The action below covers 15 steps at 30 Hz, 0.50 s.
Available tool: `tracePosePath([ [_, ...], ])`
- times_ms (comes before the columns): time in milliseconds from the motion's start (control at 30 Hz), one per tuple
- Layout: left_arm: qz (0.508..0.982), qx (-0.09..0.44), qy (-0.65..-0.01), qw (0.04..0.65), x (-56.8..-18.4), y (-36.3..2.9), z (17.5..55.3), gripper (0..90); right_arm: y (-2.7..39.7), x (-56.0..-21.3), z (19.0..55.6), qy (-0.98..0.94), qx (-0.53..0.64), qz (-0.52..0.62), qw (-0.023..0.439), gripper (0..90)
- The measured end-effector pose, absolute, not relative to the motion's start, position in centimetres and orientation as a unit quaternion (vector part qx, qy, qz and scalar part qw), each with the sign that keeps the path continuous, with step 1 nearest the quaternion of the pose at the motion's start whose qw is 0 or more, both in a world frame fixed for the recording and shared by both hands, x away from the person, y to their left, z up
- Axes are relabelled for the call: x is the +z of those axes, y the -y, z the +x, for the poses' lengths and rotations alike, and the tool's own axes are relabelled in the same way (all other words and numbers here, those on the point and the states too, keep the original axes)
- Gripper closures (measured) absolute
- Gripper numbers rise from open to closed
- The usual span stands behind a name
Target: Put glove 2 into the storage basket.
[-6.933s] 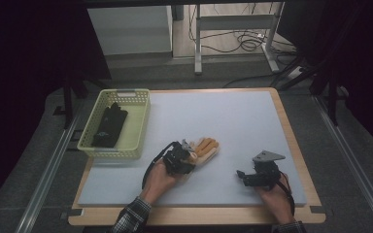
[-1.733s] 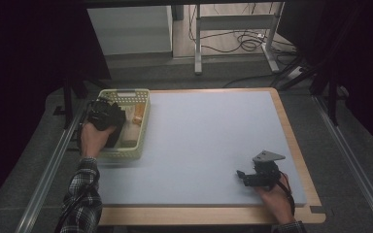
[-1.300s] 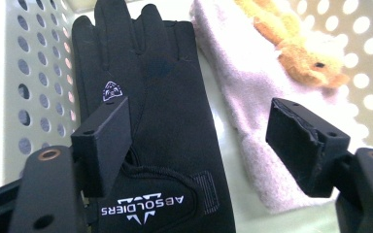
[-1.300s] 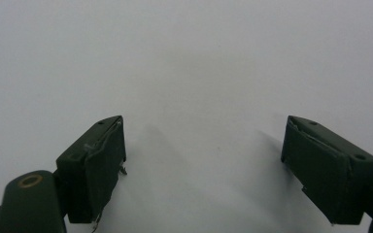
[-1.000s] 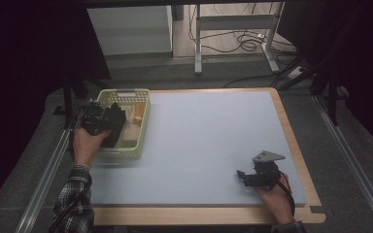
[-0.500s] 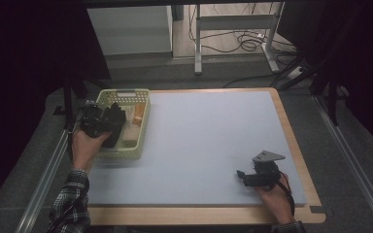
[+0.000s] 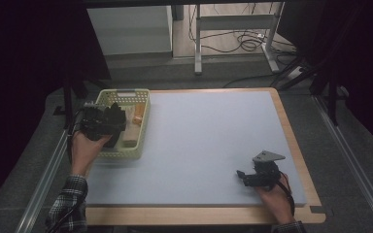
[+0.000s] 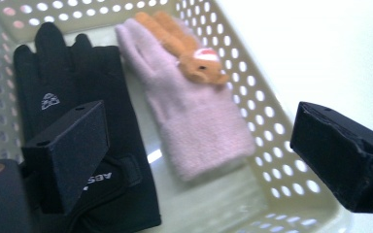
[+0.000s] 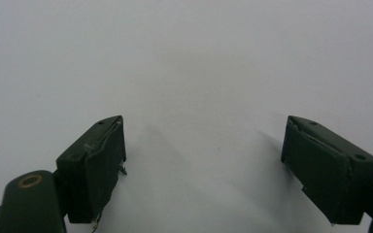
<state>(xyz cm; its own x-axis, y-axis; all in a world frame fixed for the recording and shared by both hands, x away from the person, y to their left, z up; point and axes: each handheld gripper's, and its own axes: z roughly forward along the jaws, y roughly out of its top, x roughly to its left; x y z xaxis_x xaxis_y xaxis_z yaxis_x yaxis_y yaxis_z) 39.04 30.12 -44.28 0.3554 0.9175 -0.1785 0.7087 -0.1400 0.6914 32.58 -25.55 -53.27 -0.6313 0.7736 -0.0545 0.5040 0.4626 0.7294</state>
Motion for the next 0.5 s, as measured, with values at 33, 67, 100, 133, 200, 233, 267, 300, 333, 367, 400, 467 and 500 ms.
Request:
tracePosePath([
  [33, 0.742, 0.145, -0.547, 0.361, -44.2, -30.0, 38.9, 7.1, 25.5, -53.3, 32.6, -0.833, 0.349, 0.383, 0.193, 15.9],
  [67, 0.744, 0.145, -0.541, 0.364, -44.1, -29.8, 38.7, 6.6, 25.5, -53.3, 32.6, -0.833, 0.349, 0.383, 0.193, 15.9],
  [100, 0.745, 0.146, -0.539, 0.365, -44.0, -29.6, 38.5, 6.4, 25.5, -53.3, 32.6, -0.833, 0.349, 0.383, 0.193, 15.9],
  [133, 0.746, 0.146, -0.537, 0.366, -44.0, -29.5, 38.4, 6.0, 25.5, -53.3, 32.6, -0.833, 0.349, 0.383, 0.193, 15.9],
  [200, 0.748, 0.146, -0.531, 0.37, -43.9, -29.2, 38.2, 5.7, 25.5, -53.3, 32.6, -0.833, 0.349, 0.383, 0.193, 15.9],
  [233, 0.749, 0.147, -0.529, 0.371, -43.8, -29.0, 38.1, 5.5, 25.5, -53.3, 32.6, -0.833, 0.349, 0.383, 0.193, 15.9],
  [267, 0.75, 0.146, -0.526, 0.372, -43.8, -28.9, 38.0, 5.3, 25.5, -53.3, 32.6, -0.833, 0.349, 0.383, 0.193, 15.9],
  [300, 0.751, 0.147, -0.524, 0.373, -43.7, -28.7, 37.9, 5.1, 25.5, -53.3, 32.6, -0.833, 0.349, 0.383, 0.193, 15.9],
  [333, 0.752, 0.146, -0.522, 0.375, -43.7, -28.6, 37.8, 5.1, 25.5, -53.3, 32.6, -0.833, 0.349, 0.383, 0.193, 15.9],
  [367, 0.753, 0.147, -0.52, 0.375, -43.7, -28.5, 37.7, 4.9, 25.5, -53.3, 32.6, -0.833, 0.349, 0.383, 0.194, 15.9],
  [400, 0.755, 0.147, -0.517, 0.376, -43.7, -28.4, 37.6, 4.7, 25.5, -53.3, 32.6, -0.833, 0.349, 0.383, 0.194, 15.9],
  [467, 0.756, 0.148, -0.515, 0.377, -43.7, -28.2, 37.5, 4.6, 25.5, -53.3, 32.6, -0.833, 0.349, 0.383, 0.194, 15.9],
  [500, 0.758, 0.148, -0.511, 0.378, -43.7, -28.0, 37.4, 4.4, 25.5, -53.3, 32.6, -0.833, 0.349, 0.383, 0.194, 15.9],
])
